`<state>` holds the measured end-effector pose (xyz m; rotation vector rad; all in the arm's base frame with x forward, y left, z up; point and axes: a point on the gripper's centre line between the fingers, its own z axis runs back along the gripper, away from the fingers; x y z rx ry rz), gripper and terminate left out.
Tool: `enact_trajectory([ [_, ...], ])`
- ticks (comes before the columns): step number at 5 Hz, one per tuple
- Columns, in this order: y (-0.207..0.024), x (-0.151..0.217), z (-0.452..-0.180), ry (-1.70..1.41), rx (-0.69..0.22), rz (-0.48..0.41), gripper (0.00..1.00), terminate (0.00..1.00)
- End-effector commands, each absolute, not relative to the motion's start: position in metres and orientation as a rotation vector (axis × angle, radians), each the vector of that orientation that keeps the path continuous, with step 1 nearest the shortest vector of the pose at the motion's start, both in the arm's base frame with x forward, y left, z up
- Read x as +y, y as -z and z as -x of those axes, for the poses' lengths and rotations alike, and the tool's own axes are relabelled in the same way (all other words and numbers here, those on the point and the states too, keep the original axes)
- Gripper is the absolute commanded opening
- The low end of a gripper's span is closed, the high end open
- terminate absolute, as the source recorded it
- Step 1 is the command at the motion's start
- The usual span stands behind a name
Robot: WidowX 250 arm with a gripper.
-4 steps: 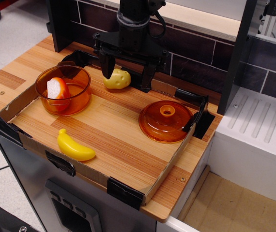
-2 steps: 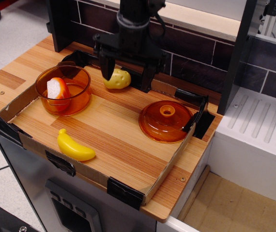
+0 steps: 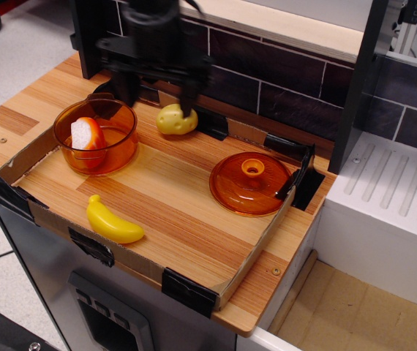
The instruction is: Take sushi out of pot
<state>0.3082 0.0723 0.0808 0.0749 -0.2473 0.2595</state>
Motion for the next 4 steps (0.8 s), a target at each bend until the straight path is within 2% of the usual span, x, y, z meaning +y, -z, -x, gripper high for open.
enact_trajectory([
  [1, -0.095, 0.118, -0.296, -0.325, -0.233, -0.011, 1.0, 0.0],
  [2, -0.093, 0.131, -0.29, -0.484, -0.186, 0.05, 1.0, 0.0],
  [4, -0.071, 0.143, -0.289, -0.691, -0.154, 0.088, 1.0, 0.0],
])
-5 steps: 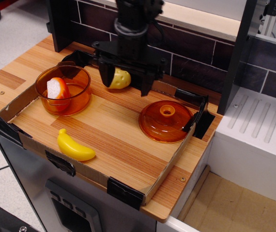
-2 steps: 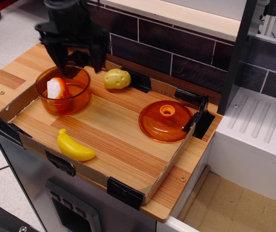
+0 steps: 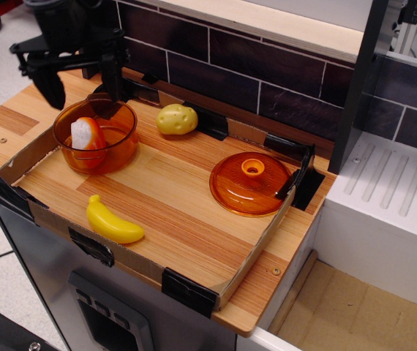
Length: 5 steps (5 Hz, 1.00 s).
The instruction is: Take sushi out of pot
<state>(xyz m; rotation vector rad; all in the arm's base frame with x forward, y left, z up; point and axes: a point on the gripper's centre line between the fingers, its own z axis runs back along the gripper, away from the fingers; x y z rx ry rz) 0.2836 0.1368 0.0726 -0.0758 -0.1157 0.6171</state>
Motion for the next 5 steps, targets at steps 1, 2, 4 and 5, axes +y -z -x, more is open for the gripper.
enact_trajectory([
  [1, -0.0593, 0.1342, -0.2918, -0.724, -0.183, 0.086, 1.0, 0.0],
  [2, -0.056, 0.1305, -0.2932, -0.74, -0.166, 0.071, 1.0, 0.0],
  [4, -0.0572, 0.129, -0.2929, -0.752, -0.116, -0.048, 1.0, 0.0],
  [5, -0.0524, 0.1316, -0.2938, -0.759, -0.09, -0.076, 1.0, 0.0],
])
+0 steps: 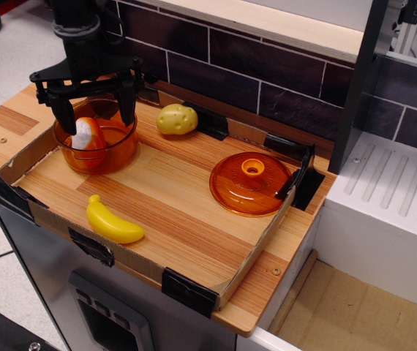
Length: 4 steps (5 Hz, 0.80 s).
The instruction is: Take sushi out of pot
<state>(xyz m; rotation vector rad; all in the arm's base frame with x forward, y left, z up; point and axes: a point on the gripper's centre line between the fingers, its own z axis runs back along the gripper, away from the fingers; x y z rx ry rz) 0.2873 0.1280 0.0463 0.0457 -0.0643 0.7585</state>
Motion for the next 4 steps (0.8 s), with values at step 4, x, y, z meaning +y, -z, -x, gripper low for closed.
enact_trajectory([
  [4, -0.031, 0.149, -0.299, -0.783, -0.099, -0.113, 1.0, 0.0],
])
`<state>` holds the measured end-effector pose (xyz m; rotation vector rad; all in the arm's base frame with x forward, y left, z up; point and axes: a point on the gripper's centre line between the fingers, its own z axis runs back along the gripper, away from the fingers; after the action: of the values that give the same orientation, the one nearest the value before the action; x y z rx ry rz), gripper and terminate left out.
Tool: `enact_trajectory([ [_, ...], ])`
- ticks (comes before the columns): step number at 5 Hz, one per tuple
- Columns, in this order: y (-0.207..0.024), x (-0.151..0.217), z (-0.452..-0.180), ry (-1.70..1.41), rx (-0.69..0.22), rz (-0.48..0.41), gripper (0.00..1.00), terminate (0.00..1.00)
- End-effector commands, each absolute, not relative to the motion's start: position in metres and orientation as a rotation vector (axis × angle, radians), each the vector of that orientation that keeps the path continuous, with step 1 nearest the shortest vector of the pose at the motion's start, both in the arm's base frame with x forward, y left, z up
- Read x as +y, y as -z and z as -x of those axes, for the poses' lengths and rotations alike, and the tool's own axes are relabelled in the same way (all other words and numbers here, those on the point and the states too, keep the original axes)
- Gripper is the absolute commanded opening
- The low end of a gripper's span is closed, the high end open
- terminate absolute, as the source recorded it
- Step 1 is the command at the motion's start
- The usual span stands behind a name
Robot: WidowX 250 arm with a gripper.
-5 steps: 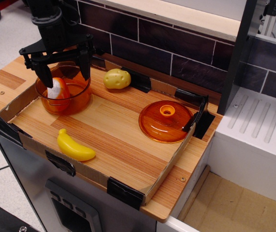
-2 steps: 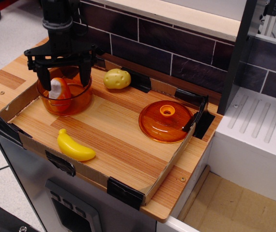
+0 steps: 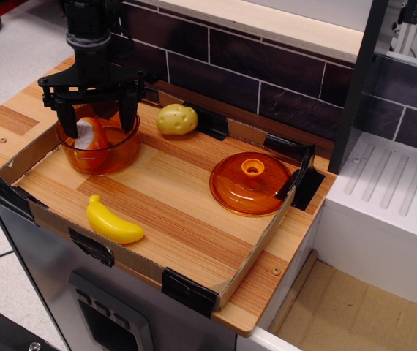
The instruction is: Take sushi out of pot
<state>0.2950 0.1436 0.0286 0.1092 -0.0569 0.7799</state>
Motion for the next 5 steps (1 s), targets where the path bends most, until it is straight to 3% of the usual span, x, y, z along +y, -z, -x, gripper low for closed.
enact_trajectory([
  [1, -0.025, 0.151, -0.298, -0.784, -0.094, -0.116, 1.0, 0.0],
  [2, -0.021, 0.153, -0.298, -0.777, -0.098, -0.1, 1.0, 0.0],
  [3, -0.021, 0.152, -0.297, -0.786, -0.103, -0.072, 0.0, 0.0],
  [4, -0.029, 0.151, -0.296, -0.787, -0.119, -0.071, 0.0, 0.0],
  [5, -0.053, 0.151, -0.291, -0.782, -0.155, -0.063, 0.0, 0.0],
])
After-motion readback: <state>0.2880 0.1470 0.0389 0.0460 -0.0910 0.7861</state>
